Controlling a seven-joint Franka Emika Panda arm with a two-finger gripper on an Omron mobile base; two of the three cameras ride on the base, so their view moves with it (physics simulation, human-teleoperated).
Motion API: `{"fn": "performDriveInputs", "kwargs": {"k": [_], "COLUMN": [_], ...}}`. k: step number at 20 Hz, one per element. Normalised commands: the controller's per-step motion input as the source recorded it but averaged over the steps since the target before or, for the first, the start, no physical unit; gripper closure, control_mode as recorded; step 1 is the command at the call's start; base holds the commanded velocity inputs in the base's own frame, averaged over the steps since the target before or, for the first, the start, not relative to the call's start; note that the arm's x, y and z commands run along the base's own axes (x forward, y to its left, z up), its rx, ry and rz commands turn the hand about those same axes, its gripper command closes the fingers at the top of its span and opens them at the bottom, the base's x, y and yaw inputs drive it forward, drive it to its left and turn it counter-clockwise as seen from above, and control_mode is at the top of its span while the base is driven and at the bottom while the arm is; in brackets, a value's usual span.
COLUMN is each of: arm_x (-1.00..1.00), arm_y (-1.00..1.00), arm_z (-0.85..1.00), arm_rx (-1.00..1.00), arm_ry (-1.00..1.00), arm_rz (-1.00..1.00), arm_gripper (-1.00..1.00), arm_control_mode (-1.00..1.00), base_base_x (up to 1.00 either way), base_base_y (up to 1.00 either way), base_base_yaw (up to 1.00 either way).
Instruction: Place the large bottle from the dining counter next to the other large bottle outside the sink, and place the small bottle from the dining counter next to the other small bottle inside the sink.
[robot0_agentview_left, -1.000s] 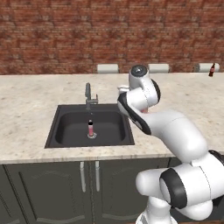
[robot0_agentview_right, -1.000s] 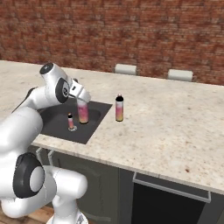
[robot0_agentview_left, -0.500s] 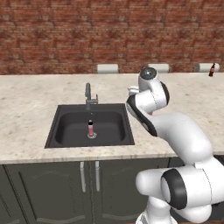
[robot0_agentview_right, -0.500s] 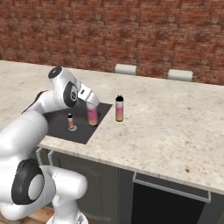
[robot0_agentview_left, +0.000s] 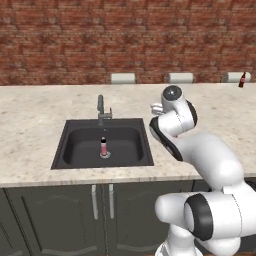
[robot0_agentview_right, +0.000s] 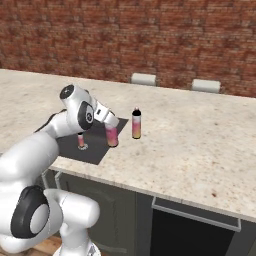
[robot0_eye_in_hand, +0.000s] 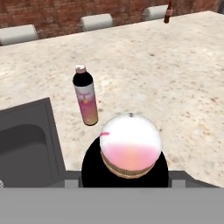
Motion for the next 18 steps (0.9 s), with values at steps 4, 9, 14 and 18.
{"fn": "performDriveInputs", "kwargs": {"k": [4, 9, 14, 18], "arm_x": [0.01, 0.00, 0.01, 0.06], "arm_y": [-0.25, -0.22, -0.08, -0.01], "arm_z": [-0.15, -0.10, -0.03, -0.05], "arm_rx": [0.00, 0.00, 0.00, 0.00], "arm_ry": [-0.02, 0.00, 0.00, 0.01], "arm_rz": [-0.04, -0.05, -0.06, -0.04], "arm_gripper": [1.00, 1.00, 1.00, 1.00], "arm_control_mode": [-1.00, -1.00, -1.00, -1.00], "base_base_x": [0.00, 0.00, 0.00, 0.00], "base_base_y": [0.00, 0.00, 0.00, 0.00], "base_base_yaw": [0.00, 0.00, 0.00, 0.00]}}
